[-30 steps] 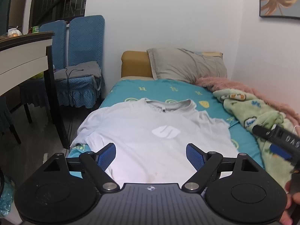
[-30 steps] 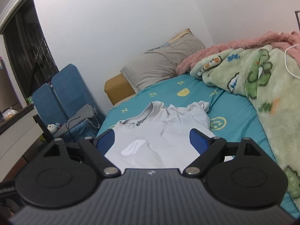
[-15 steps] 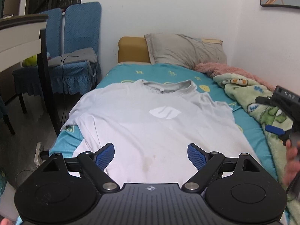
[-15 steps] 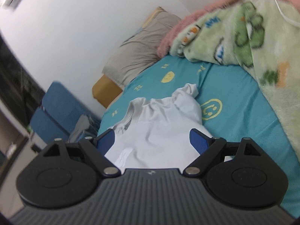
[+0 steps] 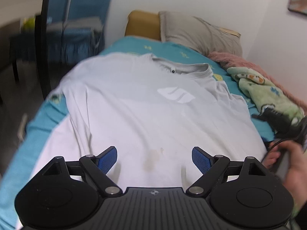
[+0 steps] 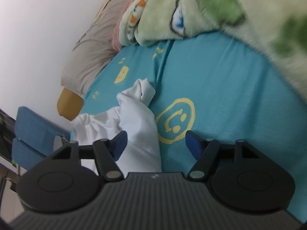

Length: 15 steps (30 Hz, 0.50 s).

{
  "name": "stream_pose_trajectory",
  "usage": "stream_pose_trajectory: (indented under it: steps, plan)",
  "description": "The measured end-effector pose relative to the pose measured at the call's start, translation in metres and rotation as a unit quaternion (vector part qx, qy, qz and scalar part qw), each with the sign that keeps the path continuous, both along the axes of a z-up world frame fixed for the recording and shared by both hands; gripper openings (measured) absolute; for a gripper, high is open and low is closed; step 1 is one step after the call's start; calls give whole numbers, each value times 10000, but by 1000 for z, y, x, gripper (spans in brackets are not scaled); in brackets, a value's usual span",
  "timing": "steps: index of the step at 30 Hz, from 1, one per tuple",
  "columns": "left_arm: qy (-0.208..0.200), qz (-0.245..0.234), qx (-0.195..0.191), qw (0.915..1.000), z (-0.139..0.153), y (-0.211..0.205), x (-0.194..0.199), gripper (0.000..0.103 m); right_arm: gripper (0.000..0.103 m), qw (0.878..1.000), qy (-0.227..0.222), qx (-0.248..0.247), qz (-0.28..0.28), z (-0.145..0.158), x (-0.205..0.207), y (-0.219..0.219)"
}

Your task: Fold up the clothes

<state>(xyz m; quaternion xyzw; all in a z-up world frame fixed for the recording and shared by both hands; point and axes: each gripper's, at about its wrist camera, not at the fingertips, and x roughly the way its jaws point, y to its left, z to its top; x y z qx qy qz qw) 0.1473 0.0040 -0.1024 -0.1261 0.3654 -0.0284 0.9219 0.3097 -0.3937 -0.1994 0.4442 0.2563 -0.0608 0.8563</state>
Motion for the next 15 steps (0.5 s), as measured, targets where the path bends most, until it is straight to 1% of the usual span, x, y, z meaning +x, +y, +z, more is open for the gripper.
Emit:
stream_pose_trajectory:
  steps: [2,3,4,6,7,8,9,11,13,15]
  plan:
    - [39,-22,-59,10000,-5,1,6,87,69,9997,-90,-186,102,0,9,8]
    - [59,-19,-75,10000,-8,1,8,87,63,9994,-135,-280,152,-1,13,12]
    - [92,-11,-104,9999,-10,2,10,87,40,9989,-171,-394,212,0,17,16]
    - [170,-7,-217,9996,-13,2,13,86,22,9951,-145,-877,424,10,24,30]
    - [186,-12,-265,9995,-14,2,14,86,15,9908,-167,-1243,514,18,25,41]
    - [163,-12,-271,9995,-13,2,14,86,13,9848,-193,-1615,613,25,27,52]
    - [132,-11,-268,9996,-12,1,14,86,12,9758,-243,-2035,763,32,28,66]
    - [70,-8,-261,9996,-10,-1,14,86,10,9518,-343,-2861,1056,45,31,96]
    - [4,-6,-248,9997,-7,-2,12,86,10,9225,-464,-3540,1470,53,32,129]
    - [-41,0,-237,9997,-5,-1,11,85,10,8891,-593,-4088,1970,56,30,165]
